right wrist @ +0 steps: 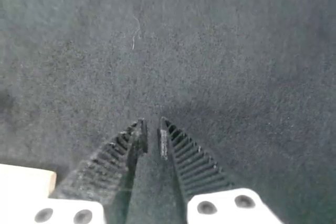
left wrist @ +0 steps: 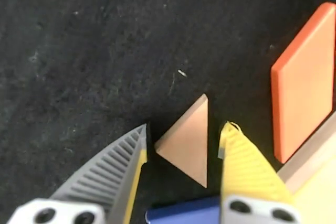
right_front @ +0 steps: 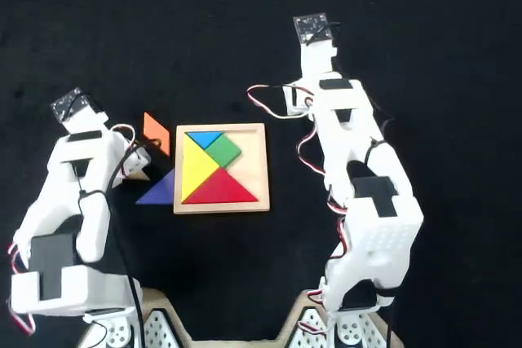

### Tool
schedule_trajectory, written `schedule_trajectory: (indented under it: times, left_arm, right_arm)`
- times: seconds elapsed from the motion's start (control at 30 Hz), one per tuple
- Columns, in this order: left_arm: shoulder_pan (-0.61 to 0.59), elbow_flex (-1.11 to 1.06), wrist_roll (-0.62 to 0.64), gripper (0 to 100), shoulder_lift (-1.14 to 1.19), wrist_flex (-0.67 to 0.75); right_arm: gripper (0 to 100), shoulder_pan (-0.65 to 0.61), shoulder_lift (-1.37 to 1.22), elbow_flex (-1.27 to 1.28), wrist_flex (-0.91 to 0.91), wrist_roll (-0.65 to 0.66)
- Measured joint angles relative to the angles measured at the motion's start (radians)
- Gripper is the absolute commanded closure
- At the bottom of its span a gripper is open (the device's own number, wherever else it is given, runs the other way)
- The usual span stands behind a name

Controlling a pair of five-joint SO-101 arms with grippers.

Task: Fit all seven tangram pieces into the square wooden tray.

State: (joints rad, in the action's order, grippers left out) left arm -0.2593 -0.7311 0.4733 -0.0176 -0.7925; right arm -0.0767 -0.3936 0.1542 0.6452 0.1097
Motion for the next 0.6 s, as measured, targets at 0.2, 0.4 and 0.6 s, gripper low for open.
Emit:
schedule_trajectory:
  times: [0.2, 0.4, 0.6]
  left_arm:
    - [0.0, 0.078, 0.0, 82, 0.066, -0.046]
    - [0.002, 0.094, 0.0, 87, 0.072, -0.046]
    - [0.002, 0.101, -0.005, 90, 0.072, -0.04]
  right_arm:
    - [95.3, 0.0, 0.0, 0.0, 0.0, 0.0]
    - [95.3, 0.0, 0.0, 0.0, 0.0, 0.0]
    - [95.3, 0.0, 0.0, 0.0, 0.0, 0.0]
